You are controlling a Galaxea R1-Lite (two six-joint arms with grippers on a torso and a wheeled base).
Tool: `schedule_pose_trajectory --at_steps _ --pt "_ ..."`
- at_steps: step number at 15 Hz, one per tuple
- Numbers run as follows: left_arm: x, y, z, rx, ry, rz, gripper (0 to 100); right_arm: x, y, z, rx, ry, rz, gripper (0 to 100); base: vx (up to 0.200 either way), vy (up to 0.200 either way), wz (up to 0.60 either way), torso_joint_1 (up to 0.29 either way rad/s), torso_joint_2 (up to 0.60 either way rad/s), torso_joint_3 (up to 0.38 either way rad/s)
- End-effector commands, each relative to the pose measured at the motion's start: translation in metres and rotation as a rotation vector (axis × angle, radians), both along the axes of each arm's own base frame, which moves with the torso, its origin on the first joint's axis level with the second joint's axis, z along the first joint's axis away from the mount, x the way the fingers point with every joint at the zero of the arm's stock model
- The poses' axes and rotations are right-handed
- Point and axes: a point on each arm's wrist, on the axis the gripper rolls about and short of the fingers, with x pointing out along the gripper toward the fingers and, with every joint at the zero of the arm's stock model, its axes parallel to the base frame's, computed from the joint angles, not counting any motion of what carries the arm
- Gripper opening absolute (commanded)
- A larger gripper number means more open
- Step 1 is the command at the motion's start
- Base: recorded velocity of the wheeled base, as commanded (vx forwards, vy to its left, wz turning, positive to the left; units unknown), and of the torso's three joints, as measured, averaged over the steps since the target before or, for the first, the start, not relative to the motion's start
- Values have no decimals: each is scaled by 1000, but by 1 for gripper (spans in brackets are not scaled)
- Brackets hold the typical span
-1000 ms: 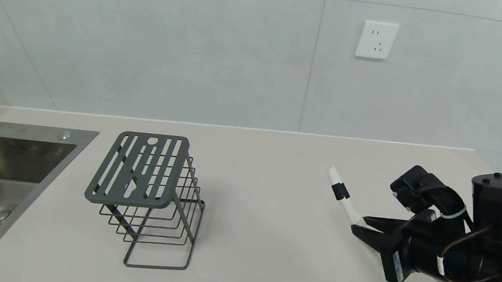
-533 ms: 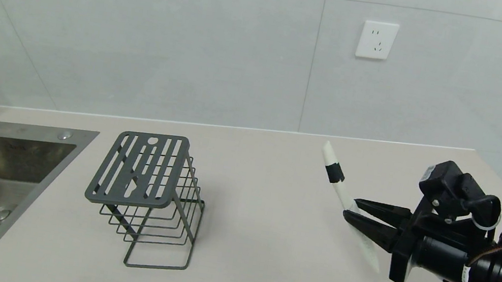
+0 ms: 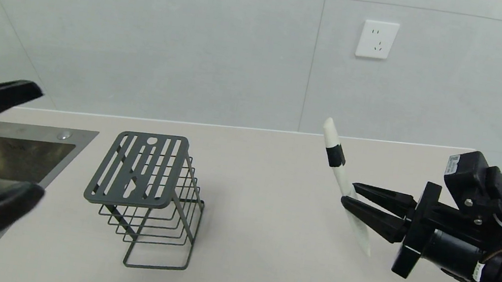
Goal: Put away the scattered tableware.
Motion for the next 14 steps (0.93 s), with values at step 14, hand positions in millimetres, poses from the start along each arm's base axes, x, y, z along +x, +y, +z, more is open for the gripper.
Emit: schedule_pose_trajectory --at_steps 14 --pt "120 -86 -48 186 -83 -428 100 9 14 -5 108 -227 207 0 0 0 0 0 0 0"
